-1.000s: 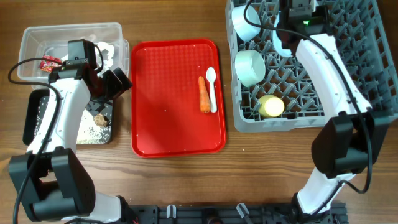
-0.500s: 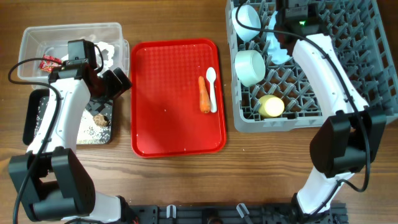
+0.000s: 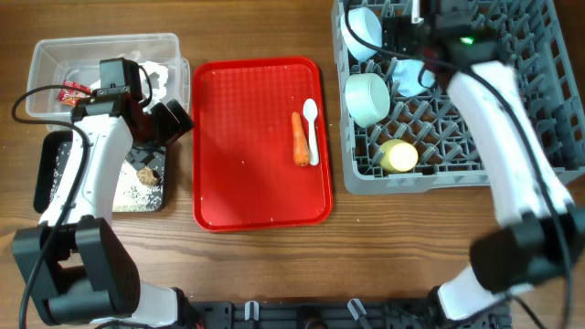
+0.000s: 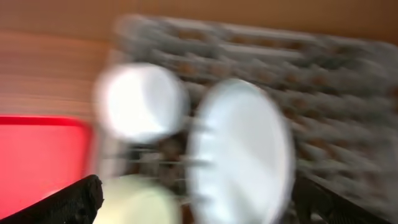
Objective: Sort waste into correct bins and load items into the dishwasher rack
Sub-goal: 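Move the right gripper to the white spoon and grasp it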
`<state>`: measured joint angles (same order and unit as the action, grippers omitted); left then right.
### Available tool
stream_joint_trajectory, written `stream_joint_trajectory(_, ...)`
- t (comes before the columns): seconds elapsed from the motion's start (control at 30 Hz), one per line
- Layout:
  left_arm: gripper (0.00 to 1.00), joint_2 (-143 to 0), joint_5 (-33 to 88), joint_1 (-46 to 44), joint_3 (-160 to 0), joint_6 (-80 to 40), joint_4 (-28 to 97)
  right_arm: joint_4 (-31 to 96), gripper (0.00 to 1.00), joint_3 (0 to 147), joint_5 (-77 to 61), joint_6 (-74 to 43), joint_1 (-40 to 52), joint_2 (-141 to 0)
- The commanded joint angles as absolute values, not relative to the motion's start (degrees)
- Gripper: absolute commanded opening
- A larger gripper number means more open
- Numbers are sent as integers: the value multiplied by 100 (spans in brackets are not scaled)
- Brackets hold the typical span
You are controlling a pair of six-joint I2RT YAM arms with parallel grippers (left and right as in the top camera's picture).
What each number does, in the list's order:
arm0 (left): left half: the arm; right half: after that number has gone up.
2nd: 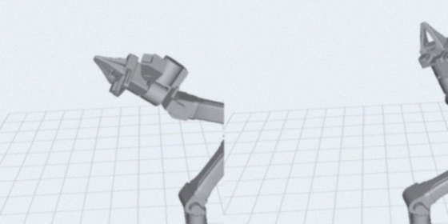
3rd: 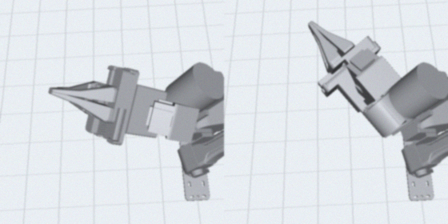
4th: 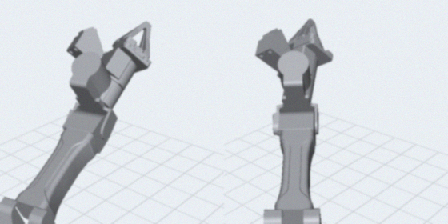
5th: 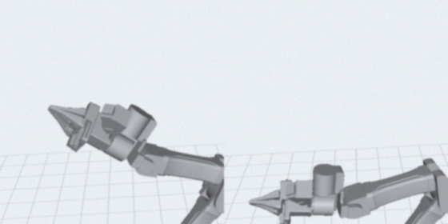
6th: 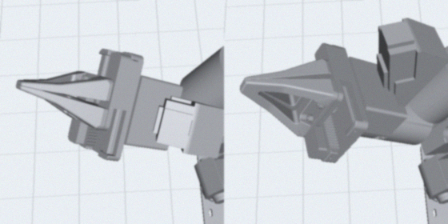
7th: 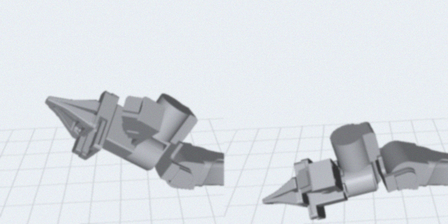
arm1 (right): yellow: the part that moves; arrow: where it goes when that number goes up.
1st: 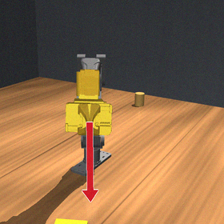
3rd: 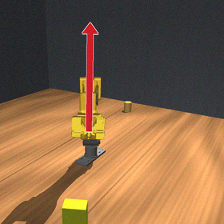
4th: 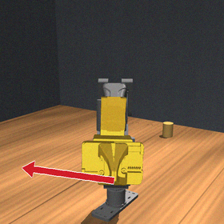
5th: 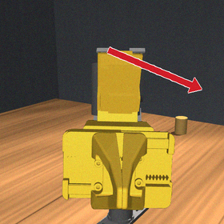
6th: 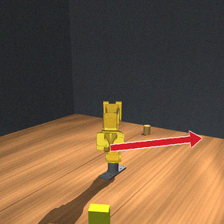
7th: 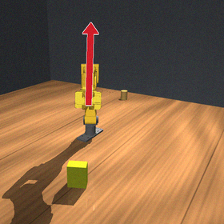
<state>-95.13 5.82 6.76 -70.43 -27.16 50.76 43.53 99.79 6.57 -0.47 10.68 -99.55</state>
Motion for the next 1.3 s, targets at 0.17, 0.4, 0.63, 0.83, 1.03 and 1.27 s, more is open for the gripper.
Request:
stream_joint_trajectory(0.17, 100, -9485, 528, 698, -7083, -2749, 5078, 4121, 100, 9970, -4733, -534, 1127, -9531)
stream_joint_trajectory(0.4, 100, -9483, 528, 698, -7083, -2749, 5078, 4294, 84, 9968, -3529, -989, 1949, -9963)
stream_joint_trajectory(0.63, 100, -9485, 528, 698, -7083, -2749, 5078, 4880, 80, 9968, -405, -2445, 3109, -10556)
stream_joint_trajectory(0.83, 100, -9485, 528, 698, -7083, -2749, 5078, 5229, 75, 9968, -499, -2593, 3162, -11048)
stream_joint_trajectory(1.03, 100, -9485, 528, 698, -7083, -2749, 5078, 5358, 69, 9968, -513, -2718, 3236, -11428)
stream_joint_trajectory(1.27, 100, -9483, 526, 698, -7083, -2749, 5076, 5367, 59, 9961, 75, -3159, 3262, -11688)
